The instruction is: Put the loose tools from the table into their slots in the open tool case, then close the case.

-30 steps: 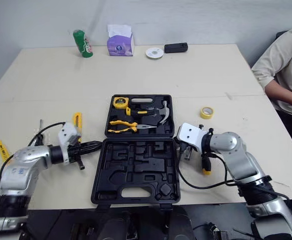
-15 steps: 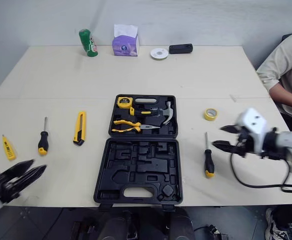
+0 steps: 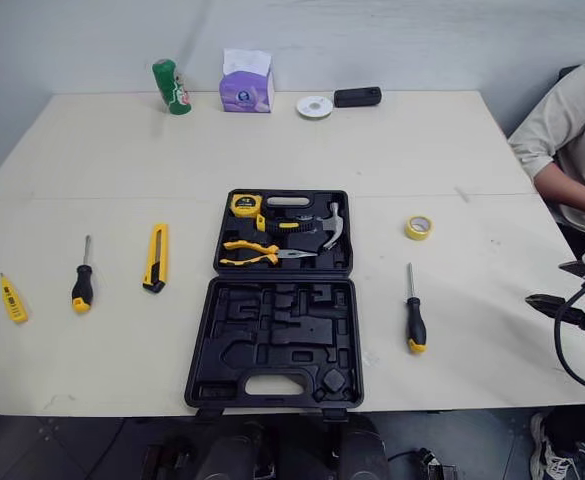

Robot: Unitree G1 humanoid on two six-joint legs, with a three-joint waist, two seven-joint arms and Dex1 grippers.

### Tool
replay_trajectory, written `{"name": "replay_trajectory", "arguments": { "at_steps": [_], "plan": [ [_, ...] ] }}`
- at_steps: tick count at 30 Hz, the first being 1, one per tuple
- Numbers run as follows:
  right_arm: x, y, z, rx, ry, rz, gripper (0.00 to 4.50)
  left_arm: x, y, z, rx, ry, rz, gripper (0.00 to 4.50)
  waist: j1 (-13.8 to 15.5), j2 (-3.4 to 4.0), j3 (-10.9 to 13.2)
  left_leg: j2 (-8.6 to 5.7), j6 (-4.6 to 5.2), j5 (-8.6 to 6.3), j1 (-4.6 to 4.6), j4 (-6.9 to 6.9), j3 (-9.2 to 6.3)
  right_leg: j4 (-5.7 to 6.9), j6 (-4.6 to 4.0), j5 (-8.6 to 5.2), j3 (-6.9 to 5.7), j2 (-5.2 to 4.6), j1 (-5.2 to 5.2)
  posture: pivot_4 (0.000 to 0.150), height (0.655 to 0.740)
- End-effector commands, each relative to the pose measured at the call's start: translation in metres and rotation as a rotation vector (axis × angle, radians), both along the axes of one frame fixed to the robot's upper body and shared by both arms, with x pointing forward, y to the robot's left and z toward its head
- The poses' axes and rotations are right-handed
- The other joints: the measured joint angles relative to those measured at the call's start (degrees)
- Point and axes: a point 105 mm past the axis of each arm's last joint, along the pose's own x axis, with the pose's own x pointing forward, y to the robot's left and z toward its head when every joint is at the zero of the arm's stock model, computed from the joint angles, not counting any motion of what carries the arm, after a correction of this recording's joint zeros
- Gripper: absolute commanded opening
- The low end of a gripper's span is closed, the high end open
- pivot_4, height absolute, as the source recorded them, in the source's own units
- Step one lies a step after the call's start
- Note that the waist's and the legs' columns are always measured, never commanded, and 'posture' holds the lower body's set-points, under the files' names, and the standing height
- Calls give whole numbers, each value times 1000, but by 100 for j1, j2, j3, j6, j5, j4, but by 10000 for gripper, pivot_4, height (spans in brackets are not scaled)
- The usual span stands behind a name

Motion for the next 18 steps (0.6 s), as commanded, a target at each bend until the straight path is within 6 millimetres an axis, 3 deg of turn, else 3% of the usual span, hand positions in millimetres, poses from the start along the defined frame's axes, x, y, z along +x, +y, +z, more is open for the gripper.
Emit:
{"name": "replay_trajectory", "arguments": {
  "at_steps": [1,4,7,13,18],
  "plan": [
    [12,24,17,88,-88,79,45000,22,-23,12,11,-84,-65,44908,8,1,-1,2,-1,0,0,0,0,1,-1,0,0,0,0,1500,7252],
    [23,74,31,311,-152,200,45000,49,-61,11,-39,-140,-112,44908,18,4,-3,8,-6,2,2,0,0,4,-4,3,2,5,4,1500,7252],
    [20,120,40,397,-153,328,45000,68,-85,10,-69,-118,-83,44908,48,4,-2,8,-13,7,0,-1,-1,12,-5,4,2,6,3,1500,7252],
    [-5,215,57,491,-103,671,45000,95,-102,-1,-127,-4,78,44908,93,3,-3,6,-23,19,1,0,0,19,-3,5,2,10,4,1500,7252],
    [-17,256,68,497,-62,856,45000,111,-106,-14,-131,80,163,44908,116,-8,-6,3,-36,28,1,2,3,19,-2,5,3,14,3,1500,7252]
  ]
}}
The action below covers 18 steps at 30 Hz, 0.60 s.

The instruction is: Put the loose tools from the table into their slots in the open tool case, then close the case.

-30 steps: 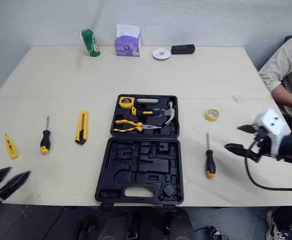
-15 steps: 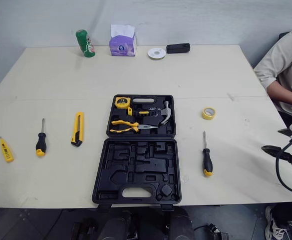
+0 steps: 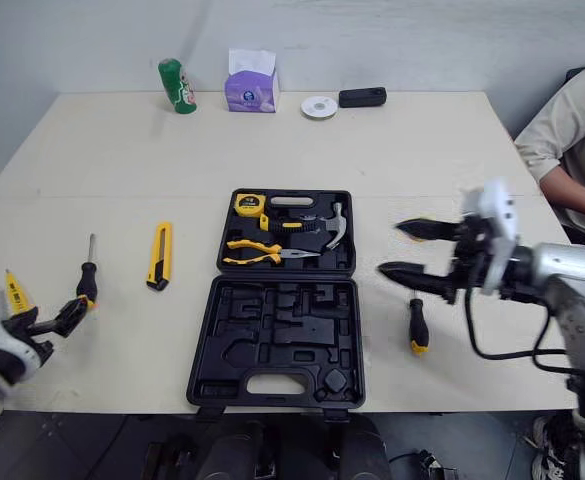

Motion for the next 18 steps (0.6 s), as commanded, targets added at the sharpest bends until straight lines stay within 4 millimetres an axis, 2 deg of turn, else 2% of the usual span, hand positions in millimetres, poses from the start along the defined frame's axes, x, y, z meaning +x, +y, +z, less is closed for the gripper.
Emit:
{"name": "replay_trajectory", "arguments": {
  "at_steps": [1,5,10,13,18],
  "plan": [
    [-10,20,15,9,-40,103,45000,5,8,3,18,14,90,44908,26,-7,-1,0,1,1,-2,1,0,-3,1,0,-1,1,-1,1500,7252],
    [-10,47,25,37,-82,199,45000,27,2,3,-16,15,64,44908,72,-13,-3,0,-3,4,-1,2,0,-2,0,0,-1,3,-1,1500,7252],
    [-8,70,29,80,-99,260,45000,47,0,-2,-18,61,38,44908,83,-13,-3,-2,11,13,-3,2,2,2,0,1,-2,3,-3,1500,7252],
    [-8,77,29,78,-114,279,45000,50,-1,-8,-35,105,34,44908,87,-13,-4,-3,11,15,-3,2,1,7,0,0,-3,2,-3,1500,7252],
    [-5,82,29,88,-138,273,45000,58,-7,-5,-33,144,-30,44908,84,-13,-4,-5,-4,18,2,2,2,25,-2,-1,-2,0,-6,1500,7252]
  ]
}}
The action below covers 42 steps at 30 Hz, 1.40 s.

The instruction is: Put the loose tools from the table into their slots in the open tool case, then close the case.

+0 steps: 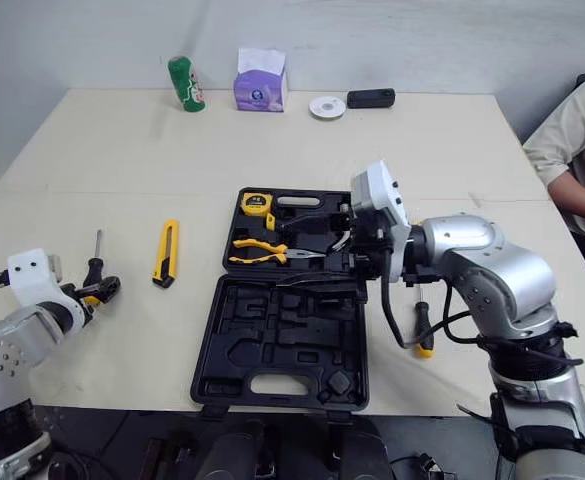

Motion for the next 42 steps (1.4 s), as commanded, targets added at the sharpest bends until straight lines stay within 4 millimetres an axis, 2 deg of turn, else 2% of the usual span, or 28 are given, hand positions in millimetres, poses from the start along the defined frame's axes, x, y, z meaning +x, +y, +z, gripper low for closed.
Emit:
{"name": "replay_trajectory", "arguments": {
  "at_steps": [1,6,9,14,15,22,24,27,32,33,35,36,39,42],
  "plan": [
    [-2,1,9,14,-66,-6,45000,3,-5,-8,-10,60,-51,44908,4,0,0,0,-2,0,0,0,0,0,-1,0,0,0,0,1500,7252],
    [-2,-1,4,-4,-81,-26,45000,7,-6,-10,-14,89,-78,44908,14,0,0,-2,-11,-3,2,0,-1,1,-2,-1,1,-3,0,1500,7252],
    [-2,-2,1,-14,-89,-35,45000,9,-7,-10,-18,90,-86,36103,9,2,-1,-3,-13,-3,3,-1,-1,1,-2,-1,1,-4,0,1500,7252],
    [-2,-2,-2,-33,-108,-46,45000,16,-15,-7,-70,57,-106,13436,22,1,-1,-4,-14,-4,2,-1,-2,0,-2,-1,1,-6,0,1500,7252],
    [-1,-2,-2,-35,-111,-51,45000,18,-17,-3,-73,42,-110,10195,25,1,-1,-5,-14,-4,2,-1,-3,0,-2,-1,0,-7,0,1500,7252],
    [0,-7,-1,-38,-126,-80,45000,19,-14,20,-18,-25,-153,10262,8,1,0,-7,-14,-5,-1,-2,-4,0,-1,0,-1,-8,0,1500,7252],
    [0,-9,-1,-40,-128,-88,45000,20,-25,35,32,-69,-269,10262,4,-3,2,-6,-14,-5,-3,-2,-4,0,0,0,-2,-7,-2,1500,7252],
    [-1,-14,-1,-48,-129,-107,45000,15,-51,59,122,-87,-534,10262,-11,-23,13,-3,-18,-7,-9,-3,-4,0,-1,0,-2,-4,-7,1500,7252],
    [-6,-29,-6,-73,-117,-171,45000,20,-61,101,283,-107,-747,10262,-4,-22,14,0,-24,-11,-16,-7,-5,-23,-3,-1,-3,-2,-15,1500,7252],
    [-7,-34,-8,-79,-108,-193,45000,21,-70,111,317,-115,-826,10262,6,-21,15,0,-24,-11,-17,-8,-5,-25,-3,-2,-3,-1,-15,1500,7252],
    [-11,-44,-15,-99,-87,-243,45000,16,-105,121,369,-115,-1078,10262,31,-21,15,-1,-24,-11,-18,-9,-4,-31,-3,-2,-5,-2,-15,1500,7252],
    [-13,-49,-18,-110,-77,-266,45000,12,-123,121,381,-108,-1201,10262,25,-20,15,-2,-22,-12,-23,-9,-8,-36,-2,-1,-8,-2,-14,1500,7252],
    [-19,-60,-28,-141,-50,-320,45000,5,-161,116,390,-78,-1440,10262,17,-14,18,-5,-13,-18,-24,-10,0,-47,5,3,-4,-3,-10,1500,7252],
    [-25,-66,-35,-164,-25,-354,45000,2,-182,107,409,-41,-1600,10262,-26,-14,19,-3,19,-1,-28,-10,5,-44,8,4,-5,9,-9,1500,7252]
  ]
}}
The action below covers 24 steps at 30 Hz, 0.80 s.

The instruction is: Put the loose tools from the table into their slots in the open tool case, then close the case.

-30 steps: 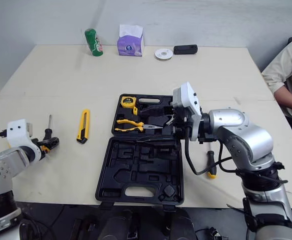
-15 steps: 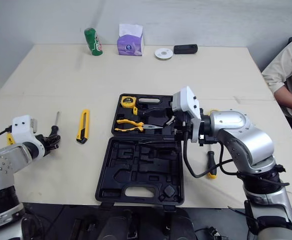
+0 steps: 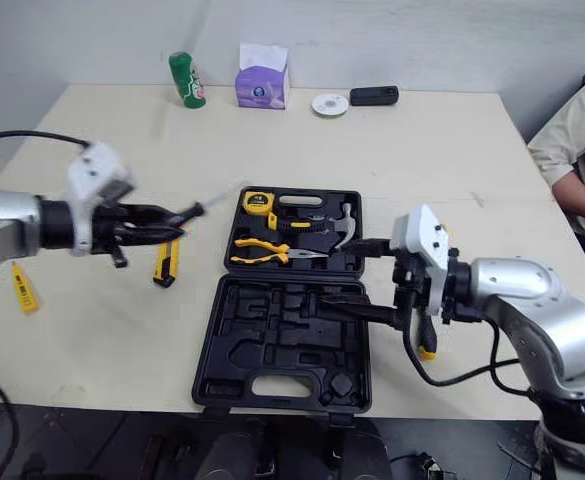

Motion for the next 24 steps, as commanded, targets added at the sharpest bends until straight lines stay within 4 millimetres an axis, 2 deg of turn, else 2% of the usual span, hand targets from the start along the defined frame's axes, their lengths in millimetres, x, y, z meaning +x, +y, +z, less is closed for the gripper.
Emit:
{"name": "replay_trajectory", "arguments": {
  "at_steps": [1,5,11,24],
  "plan": [
    [-11,-5,5,-14,-28,-27,45000,-8,-21,-5,72,17,-185,10262,-27,-1,2,9,3,2,0,0,10,3,2,1,5,14,-1,1500,7252],
    [-20,-13,-10,-63,10,-80,45000,-2,-39,-18,148,51,-293,10262,7,-2,2,33,-6,10,0,9,12,-5,-1,0,14,64,0,1500,7252],
    [-25,-15,-20,-67,16,-135,45000,11,-42,-37,305,50,-365,10262,1,-1,2,40,-8,10,4,10,11,-10,-10,-4,25,67,-2,1500,7252],
    [-28,-17,-25,-63,20,-173,45000,23,-46,-60,372,47,-343,10262,10,-2,2,38,1,13,-2,20,4,-5,-7,-3,19,67,1,1500,7252]
  ]
}}
